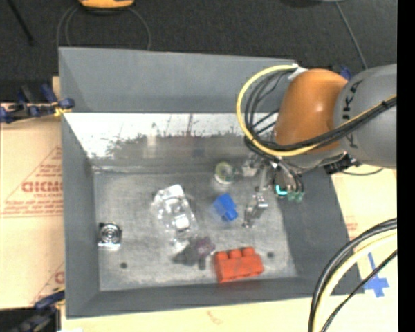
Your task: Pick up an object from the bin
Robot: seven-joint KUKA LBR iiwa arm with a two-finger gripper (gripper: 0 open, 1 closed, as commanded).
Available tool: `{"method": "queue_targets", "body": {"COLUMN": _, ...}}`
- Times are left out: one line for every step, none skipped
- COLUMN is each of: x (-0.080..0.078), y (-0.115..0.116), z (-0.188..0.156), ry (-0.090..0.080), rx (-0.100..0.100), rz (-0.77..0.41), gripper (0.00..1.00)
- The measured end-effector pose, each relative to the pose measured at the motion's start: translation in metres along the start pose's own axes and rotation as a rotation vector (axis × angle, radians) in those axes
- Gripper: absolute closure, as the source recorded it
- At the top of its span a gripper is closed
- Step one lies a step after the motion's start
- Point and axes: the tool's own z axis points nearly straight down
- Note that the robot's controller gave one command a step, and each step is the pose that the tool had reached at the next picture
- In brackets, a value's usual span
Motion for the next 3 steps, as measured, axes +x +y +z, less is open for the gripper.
{"method": "queue_targets", "body": {"x": -0.002, "y": -0.002, "z": 0.062, "ry": -0.006, "rx": 0.0, "rz": -0.484, "gripper": 0.0}}
{"method": "queue_targets", "body": {"x": -0.003, "y": 0.037, "z": 0.067, "ry": -0.012, "rx": 0.007, "rz": -0.608, "gripper": 0.0}}
{"method": "queue_targets", "body": {"x": -0.04, "y": -0.009, "z": 0.067, "ry": -0.014, "rx": 0.003, "rz": -1.071, "gripper": 0.0}}
